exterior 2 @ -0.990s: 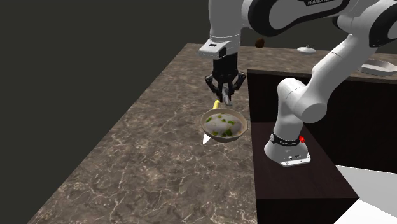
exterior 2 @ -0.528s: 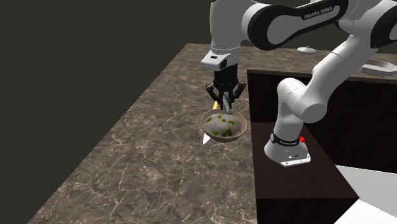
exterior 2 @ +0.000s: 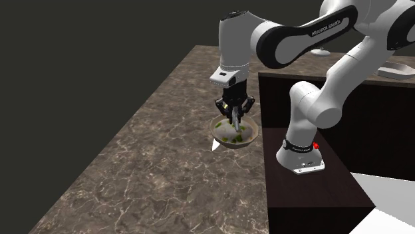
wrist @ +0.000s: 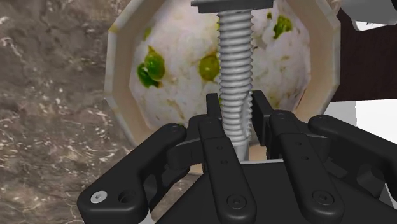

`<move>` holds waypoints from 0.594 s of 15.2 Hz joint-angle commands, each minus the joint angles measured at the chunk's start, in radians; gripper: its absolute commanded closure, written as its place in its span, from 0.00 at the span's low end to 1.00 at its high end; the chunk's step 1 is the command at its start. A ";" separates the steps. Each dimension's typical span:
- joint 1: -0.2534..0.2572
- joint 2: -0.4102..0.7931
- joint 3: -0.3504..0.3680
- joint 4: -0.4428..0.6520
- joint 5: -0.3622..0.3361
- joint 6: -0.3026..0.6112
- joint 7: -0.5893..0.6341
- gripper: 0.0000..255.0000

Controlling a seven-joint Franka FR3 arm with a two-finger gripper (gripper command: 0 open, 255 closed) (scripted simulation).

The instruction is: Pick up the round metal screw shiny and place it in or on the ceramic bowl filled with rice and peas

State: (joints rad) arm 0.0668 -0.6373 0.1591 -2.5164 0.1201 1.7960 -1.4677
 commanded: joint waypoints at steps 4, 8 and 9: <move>0.000 0.000 0.000 -0.009 0.000 0.009 -0.001 1.00; 0.000 0.000 0.000 -0.009 0.000 0.009 -0.001 0.00; 0.000 0.000 0.000 -0.009 0.000 0.009 -0.001 0.00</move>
State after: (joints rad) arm 0.0668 -0.6375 0.1593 -2.5254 0.1205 1.8052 -1.4687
